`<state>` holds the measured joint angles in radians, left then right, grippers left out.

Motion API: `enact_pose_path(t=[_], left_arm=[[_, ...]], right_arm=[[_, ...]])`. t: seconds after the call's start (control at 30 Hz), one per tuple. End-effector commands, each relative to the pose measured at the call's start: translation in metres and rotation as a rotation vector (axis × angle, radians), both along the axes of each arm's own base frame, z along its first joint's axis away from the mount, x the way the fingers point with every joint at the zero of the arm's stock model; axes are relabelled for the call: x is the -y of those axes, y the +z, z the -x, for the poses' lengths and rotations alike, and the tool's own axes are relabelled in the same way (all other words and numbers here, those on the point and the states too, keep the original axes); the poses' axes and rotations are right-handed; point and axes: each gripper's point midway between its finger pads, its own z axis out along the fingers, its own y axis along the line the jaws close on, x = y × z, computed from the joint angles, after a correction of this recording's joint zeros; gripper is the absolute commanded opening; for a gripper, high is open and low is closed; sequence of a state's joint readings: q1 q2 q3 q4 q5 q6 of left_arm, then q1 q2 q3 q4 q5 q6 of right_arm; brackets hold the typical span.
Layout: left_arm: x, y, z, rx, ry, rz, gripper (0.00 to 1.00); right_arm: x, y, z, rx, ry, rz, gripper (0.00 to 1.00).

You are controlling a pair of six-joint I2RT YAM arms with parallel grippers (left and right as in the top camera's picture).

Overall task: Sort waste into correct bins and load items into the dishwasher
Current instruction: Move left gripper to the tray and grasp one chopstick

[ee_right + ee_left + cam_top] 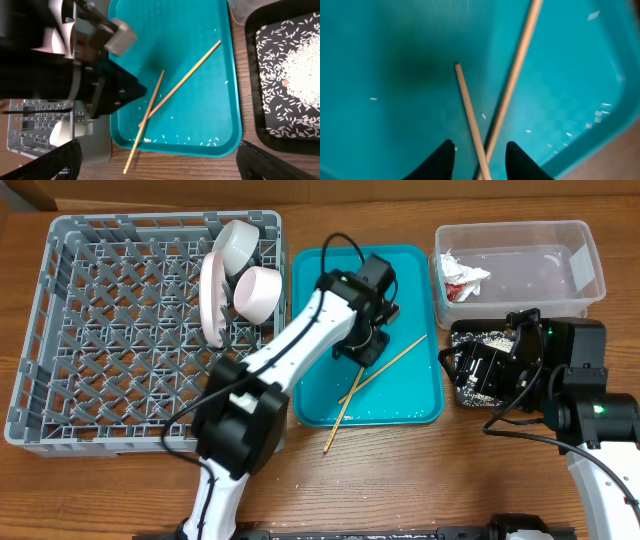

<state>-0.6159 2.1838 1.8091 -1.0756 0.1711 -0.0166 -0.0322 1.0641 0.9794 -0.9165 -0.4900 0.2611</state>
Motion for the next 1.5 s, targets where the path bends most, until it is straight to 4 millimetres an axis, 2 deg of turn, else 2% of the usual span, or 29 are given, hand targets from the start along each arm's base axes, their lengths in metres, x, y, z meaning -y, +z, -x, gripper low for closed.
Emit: enact_pose_path(t=[0.0, 0.13, 0.73, 0.93, 1.07, 1.47], left_arm=[[-0.010, -0.024, 0.006, -0.054, 0.072, -0.076, 0.31], [-0.027, -0.034, 0.009, -0.070, 0.150, -0.172, 0.33], [0.002, -0.040, 0.022, -0.045, 0.141, -0.148, 0.37], [-0.014, -0.057, 0.014, 0.012, 0.203, -0.209, 0.38], [-0.015, -0.064, 0.011, 0.023, 0.209, -0.197, 0.38], [-0.011, -0.063, 0.008, -0.006, 0.232, -0.142, 0.37]], right_arm=[[0.001, 0.003, -0.001, 0.016, -0.003, 0.005, 1.00], [0.001, 0.003, -0.001, 0.016, -0.003, 0.005, 1.00], [0.001, 0.003, -0.001, 0.016, -0.003, 0.005, 1.00], [0.001, 0.003, -0.001, 0.016, -0.003, 0.005, 1.00], [0.001, 0.003, -0.001, 0.016, -0.003, 0.005, 1.00], [0.001, 0.003, -0.001, 0.015, -0.003, 0.005, 1.00]])
